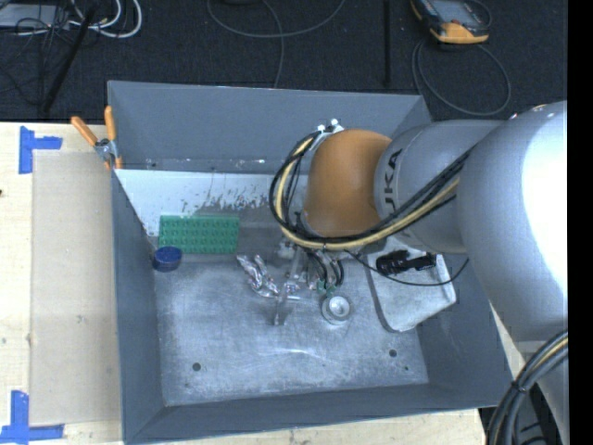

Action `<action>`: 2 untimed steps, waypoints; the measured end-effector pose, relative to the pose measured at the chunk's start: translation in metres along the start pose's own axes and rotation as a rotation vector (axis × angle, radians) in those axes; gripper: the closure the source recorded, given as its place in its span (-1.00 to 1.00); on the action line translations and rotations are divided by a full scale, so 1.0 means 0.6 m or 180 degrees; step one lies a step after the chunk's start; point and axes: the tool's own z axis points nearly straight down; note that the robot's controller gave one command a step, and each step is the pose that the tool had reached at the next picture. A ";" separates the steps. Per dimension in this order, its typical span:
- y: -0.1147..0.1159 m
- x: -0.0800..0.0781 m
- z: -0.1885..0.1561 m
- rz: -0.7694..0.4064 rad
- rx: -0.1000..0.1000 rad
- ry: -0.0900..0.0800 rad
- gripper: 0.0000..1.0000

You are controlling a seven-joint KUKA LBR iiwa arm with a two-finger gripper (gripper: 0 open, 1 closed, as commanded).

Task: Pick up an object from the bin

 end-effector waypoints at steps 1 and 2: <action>0.030 0.005 -0.001 0.0025 0.0002 -0.0018 -1.00; 0.032 0.003 -0.005 0.0038 -0.0012 -0.0028 1.00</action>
Offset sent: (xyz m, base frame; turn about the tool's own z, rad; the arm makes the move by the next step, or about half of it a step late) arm -0.0023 0.0190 -0.0027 0.0098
